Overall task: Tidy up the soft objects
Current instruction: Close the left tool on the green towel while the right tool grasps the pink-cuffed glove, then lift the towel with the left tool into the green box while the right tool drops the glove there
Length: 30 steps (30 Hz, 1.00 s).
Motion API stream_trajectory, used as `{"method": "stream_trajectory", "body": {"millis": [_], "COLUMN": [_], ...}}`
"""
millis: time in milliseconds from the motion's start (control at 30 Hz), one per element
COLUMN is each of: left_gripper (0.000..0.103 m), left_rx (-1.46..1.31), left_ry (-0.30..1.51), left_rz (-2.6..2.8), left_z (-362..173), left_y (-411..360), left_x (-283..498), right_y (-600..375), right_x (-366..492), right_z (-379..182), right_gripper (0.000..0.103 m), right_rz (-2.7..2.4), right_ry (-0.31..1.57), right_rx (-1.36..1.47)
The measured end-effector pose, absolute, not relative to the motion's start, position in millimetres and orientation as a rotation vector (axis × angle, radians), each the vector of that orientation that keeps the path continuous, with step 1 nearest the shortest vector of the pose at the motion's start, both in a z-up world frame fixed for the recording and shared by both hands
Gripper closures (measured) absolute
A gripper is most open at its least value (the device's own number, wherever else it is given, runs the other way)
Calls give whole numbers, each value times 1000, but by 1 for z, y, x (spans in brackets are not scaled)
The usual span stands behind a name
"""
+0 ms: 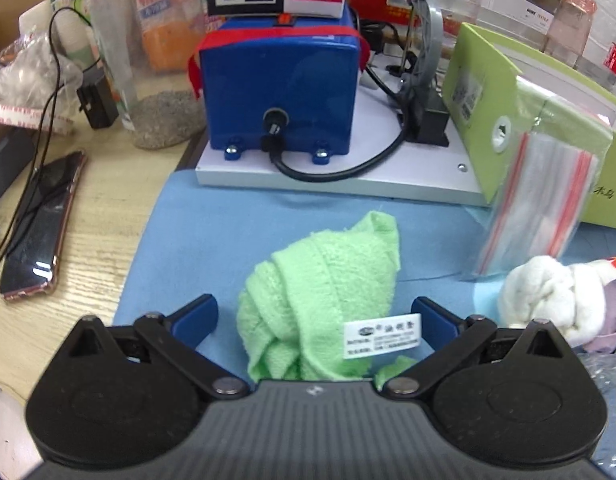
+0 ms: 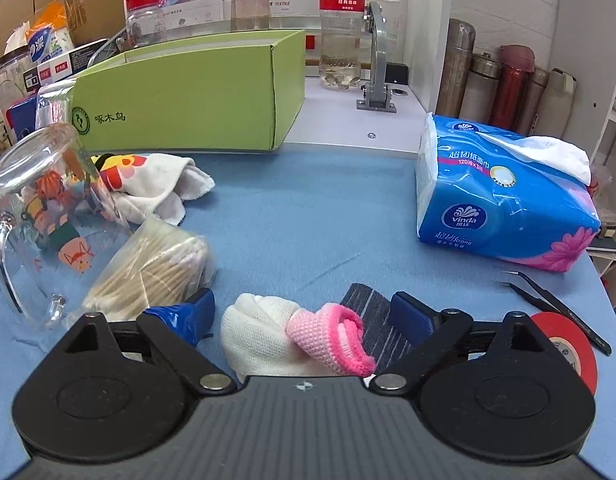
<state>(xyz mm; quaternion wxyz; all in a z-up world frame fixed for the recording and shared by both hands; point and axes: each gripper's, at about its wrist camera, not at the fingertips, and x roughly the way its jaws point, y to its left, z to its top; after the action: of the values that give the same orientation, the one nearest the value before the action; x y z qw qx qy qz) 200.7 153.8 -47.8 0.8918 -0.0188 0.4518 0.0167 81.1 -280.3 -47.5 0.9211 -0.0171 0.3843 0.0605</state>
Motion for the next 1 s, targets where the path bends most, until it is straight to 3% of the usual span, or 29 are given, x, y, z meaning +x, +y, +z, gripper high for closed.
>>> {"method": "stream_trajectory", "body": {"millis": [733, 800, 833, 867, 900, 1000], "left_gripper": [1, 13, 21, 42, 55, 61], "left_rx": [-17, -24, -25, -30, -26, -59], "left_ry": [895, 891, 884, 880, 882, 908], "left_rz": [39, 32, 30, 24, 33, 33], "left_z": [-50, -48, -45, -42, -38, -34], "left_y": [153, 153, 153, 153, 154, 163], "left_x": [197, 195, 193, 191, 190, 187], "right_y": [-281, -280, -279, -279, -278, -277], "right_x": [55, 52, 52, 51, 50, 49], "right_z": [-50, -50, -49, -47, -46, -45], "right_gripper": [23, 27, 39, 52, 69, 71], "right_rz": [74, 67, 63, 64, 61, 58], "right_ry": [747, 740, 736, 723, 714, 717], "right_rx": [-19, -15, -14, -12, -17, -17]}}
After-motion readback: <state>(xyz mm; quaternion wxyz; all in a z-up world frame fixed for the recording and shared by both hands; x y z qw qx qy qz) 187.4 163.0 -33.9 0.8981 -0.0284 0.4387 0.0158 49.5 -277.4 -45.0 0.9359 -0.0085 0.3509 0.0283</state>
